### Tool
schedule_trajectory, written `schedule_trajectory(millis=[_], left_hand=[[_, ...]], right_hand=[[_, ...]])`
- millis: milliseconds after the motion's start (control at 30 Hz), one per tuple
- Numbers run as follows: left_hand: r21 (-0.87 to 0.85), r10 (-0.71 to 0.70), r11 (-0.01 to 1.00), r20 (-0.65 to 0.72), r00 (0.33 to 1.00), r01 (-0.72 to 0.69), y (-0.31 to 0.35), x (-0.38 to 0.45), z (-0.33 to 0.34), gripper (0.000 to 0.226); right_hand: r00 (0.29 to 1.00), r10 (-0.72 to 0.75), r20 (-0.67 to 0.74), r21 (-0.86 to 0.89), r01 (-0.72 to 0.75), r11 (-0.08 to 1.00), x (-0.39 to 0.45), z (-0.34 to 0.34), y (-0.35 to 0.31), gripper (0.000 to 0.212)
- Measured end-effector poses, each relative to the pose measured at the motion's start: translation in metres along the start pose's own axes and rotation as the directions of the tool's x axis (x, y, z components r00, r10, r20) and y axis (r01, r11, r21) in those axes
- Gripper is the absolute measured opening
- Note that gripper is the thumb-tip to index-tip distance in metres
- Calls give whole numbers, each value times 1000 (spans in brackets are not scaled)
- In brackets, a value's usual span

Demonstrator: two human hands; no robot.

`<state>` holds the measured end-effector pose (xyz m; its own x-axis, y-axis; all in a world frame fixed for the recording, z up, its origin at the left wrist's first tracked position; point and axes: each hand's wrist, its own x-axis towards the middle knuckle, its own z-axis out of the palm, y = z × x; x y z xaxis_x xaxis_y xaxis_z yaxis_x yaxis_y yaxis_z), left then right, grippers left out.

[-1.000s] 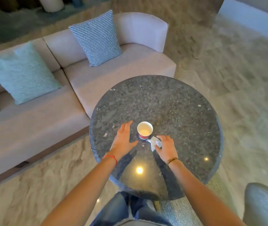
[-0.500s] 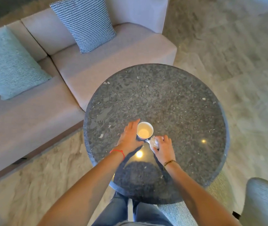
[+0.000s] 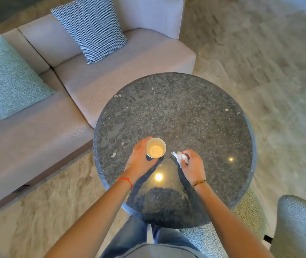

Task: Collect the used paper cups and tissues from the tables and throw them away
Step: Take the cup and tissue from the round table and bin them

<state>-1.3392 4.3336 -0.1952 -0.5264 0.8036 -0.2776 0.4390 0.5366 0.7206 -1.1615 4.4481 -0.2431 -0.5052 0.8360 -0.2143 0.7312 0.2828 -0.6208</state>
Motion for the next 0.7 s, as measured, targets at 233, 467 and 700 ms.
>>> schedule_trajectory(millis=[233,467,700], left_hand=[[-36,83,996,-93,992,-87,0,-63,-27,76],[-28,178,983,-115,977,-182,-9,-133,-48,78],[-40,331,943,-24,943,-331,-26,-212,-66,86]], right_hand=[[995,-42,-95,112,52,992,-53,-30,-12,17],[977,-6,-211,165,41,985,-135,-44,-28,22],[911,102,-400,212,-16,977,-264,-24,-40,24]])
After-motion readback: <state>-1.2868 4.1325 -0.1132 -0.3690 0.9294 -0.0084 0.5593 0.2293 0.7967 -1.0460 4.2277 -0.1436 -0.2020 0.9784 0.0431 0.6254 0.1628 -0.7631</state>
